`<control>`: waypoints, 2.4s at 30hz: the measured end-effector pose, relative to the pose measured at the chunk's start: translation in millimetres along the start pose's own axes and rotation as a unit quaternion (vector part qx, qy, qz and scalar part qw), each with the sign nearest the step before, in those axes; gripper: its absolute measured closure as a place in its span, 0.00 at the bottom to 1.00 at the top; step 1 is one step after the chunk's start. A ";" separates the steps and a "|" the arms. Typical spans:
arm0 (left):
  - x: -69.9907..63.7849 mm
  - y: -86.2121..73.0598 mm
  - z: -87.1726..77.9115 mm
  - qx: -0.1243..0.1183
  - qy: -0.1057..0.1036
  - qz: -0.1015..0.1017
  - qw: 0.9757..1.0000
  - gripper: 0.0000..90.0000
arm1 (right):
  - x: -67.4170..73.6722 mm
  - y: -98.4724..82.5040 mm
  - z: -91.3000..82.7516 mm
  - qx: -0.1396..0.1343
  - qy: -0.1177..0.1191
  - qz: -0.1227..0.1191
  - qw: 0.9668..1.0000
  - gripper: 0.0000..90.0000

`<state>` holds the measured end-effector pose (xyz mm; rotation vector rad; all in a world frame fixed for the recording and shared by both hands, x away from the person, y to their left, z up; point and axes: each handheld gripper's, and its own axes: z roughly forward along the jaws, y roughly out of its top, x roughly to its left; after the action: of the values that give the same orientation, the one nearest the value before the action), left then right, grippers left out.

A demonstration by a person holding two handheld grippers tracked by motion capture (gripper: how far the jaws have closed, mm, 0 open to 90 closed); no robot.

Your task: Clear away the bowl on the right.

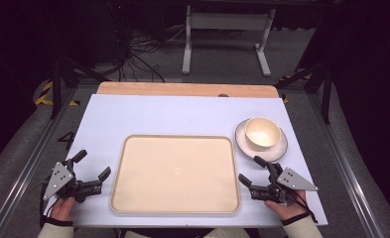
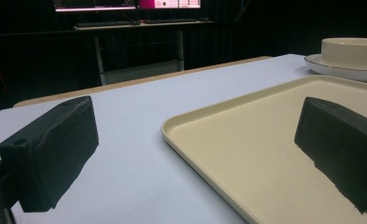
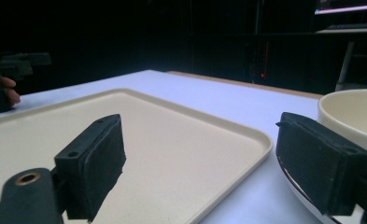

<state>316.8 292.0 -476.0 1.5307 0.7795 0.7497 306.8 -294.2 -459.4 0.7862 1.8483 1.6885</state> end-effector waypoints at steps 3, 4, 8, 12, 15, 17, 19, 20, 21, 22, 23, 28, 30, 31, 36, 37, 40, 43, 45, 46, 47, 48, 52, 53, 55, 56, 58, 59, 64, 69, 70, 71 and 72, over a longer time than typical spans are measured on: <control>0.0 0.0 0.1 0.000 0.000 0.000 1.000 0.00 | -0.7 7.1 -0.9 -0.006 -0.001 -0.001 1.000 0.17; 0.0 0.0 0.1 0.000 0.000 0.000 1.000 0.00 | -0.7 7.1 -0.9 -0.006 -0.001 -0.001 1.000 0.17; 0.0 0.0 0.0 0.000 0.000 0.000 1.000 0.00 | -1.3 21.3 1.4 -0.009 0.002 -0.001 1.000 0.17; 0.1 0.0 0.1 0.000 -0.001 0.000 1.000 0.00 | 0.7 32.4 2.8 -0.016 0.006 -0.006 1.000 0.17; 0.1 0.0 0.1 0.000 0.000 0.000 1.000 0.00 | 2.2 39.3 2.5 -0.019 0.007 0.000 1.000 0.17; 0.1 0.0 0.1 0.000 0.000 0.000 1.000 0.00 | 3.2 44.9 2.4 -0.021 0.012 -0.001 1.000 0.17; 0.0 0.0 0.1 0.000 0.000 0.000 1.000 0.00 | 5.4 50.3 2.1 -0.026 0.016 -0.001 1.000 0.17; 0.0 0.0 0.1 0.000 0.000 0.000 1.000 0.00 | 6.2 51.7 2.2 -0.029 0.017 -0.001 0.999 0.17; 0.0 0.0 0.1 0.000 0.000 0.000 1.000 0.00 | 7.6 53.6 2.3 -0.030 0.020 -0.001 0.999 0.17; 0.0 0.0 0.1 0.000 0.000 0.000 1.000 0.00 | 8.9 55.2 2.0 -0.029 0.020 -0.004 0.999 0.17; 0.1 0.0 0.1 0.000 0.000 0.000 1.000 0.00 | 9.7 56.0 1.8 -0.029 0.020 -0.004 0.999 0.17; 0.0 0.0 0.0 0.000 0.000 0.000 1.000 0.00 | 11.4 63.6 0.2 -0.029 0.023 -0.007 0.999 0.17; 0.0 0.0 0.0 0.000 0.000 0.000 1.000 0.00 | 12.2 67.5 -1.3 -0.030 0.026 -0.006 0.999 0.18; 0.0 0.0 0.1 0.000 0.000 0.000 1.000 0.00 | 12.6 69.5 -2.1 -0.030 0.027 -0.010 0.999 0.18; -0.1 0.0 0.1 0.000 0.000 0.001 1.000 0.00 | 16.5 77.4 -3.5 -0.036 0.036 -0.009 0.999 0.18; -0.1 0.0 0.0 0.000 0.000 0.000 1.000 0.00 | 16.9 78.2 -3.6 -0.036 0.038 -0.008 0.999 0.19; 0.0 0.0 0.1 0.000 0.000 0.000 1.000 0.00 | 16.5 81.1 -3.1 -0.033 0.045 -0.004 0.998 0.20; 0.1 0.0 0.0 0.000 0.000 0.000 1.000 0.00 | 14.6 82.1 -2.9 -0.030 0.048 -0.003 0.998 0.20; 0.1 0.1 0.0 0.001 0.000 0.000 1.000 0.00 | 11.8 84.1 -2.5 -0.029 0.046 -0.005 0.999 0.20; 0.1 0.0 0.0 0.000 0.000 0.000 1.000 0.00 | 9.1 87.0 -2.0 -0.031 0.046 -0.004 0.998 0.20; 0.1 0.0 0.0 0.000 0.000 0.000 1.000 0.00 | 9.1 87.0 -2.0 -0.031 0.046 -0.004 0.998 0.20; 0.0 0.0 0.1 0.000 0.000 0.000 1.000 0.00 | 6.0 90.2 -1.4 -0.028 0.045 -0.007 0.999 0.20; 0.1 0.0 0.1 0.001 0.000 0.000 1.000 0.00 | -2.7 95.2 -0.5 -0.029 0.041 -0.005 0.999 0.20; 0.1 0.0 0.1 0.001 0.000 0.000 1.000 0.00 | -2.7 95.2 -0.5 -0.029 0.041 -0.005 0.999 0.20; 0.1 0.1 0.1 0.001 0.000 0.000 1.000 0.00 | -8.5 96.4 -0.1 -0.028 0.042 0.004 0.999 0.20; 0.1 0.1 0.1 0.001 0.000 0.000 1.000 0.00 | -15.0 97.1 0.5 -0.029 0.041 0.014 0.999 0.20; 0.1 0.1 0.0 0.001 0.000 0.000 1.000 0.00 | -18.2 97.7 0.9 -0.029 0.039 0.017 0.999 0.20; 0.2 0.1 0.0 0.001 0.000 0.000 1.000 0.00 | -20.9 98.7 1.1 -0.029 0.039 0.020 0.999 0.20; 0.2 0.0 0.2 0.000 0.000 -0.001 1.000 0.00 | -32.9 105.2 4.0 -0.021 0.033 0.013 0.999 0.20; 0.2 0.1 0.1 0.001 0.000 -0.001 1.000 0.00 | -42.3 107.3 6.1 -0.006 0.032 0.007 0.999 0.22; 0.1 0.1 0.1 0.001 0.000 -0.001 1.000 0.00 | -44.4 107.7 6.5 -0.007 0.034 0.007 0.999 0.24; 0.1 0.1 0.1 0.001 0.000 -0.001 1.000 0.00 | -48.6 108.3 7.1 -0.008 0.032 0.008 0.999 0.25; 0.1 0.1 0.1 0.001 0.000 -0.001 1.000 0.00 | -48.6 108.3 7.1 -0.008 0.032 0.008 0.999 0.25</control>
<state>317.0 292.1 -475.9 1.5315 0.7824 0.7484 354.2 -317.6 -352.8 0.7502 1.8730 1.7554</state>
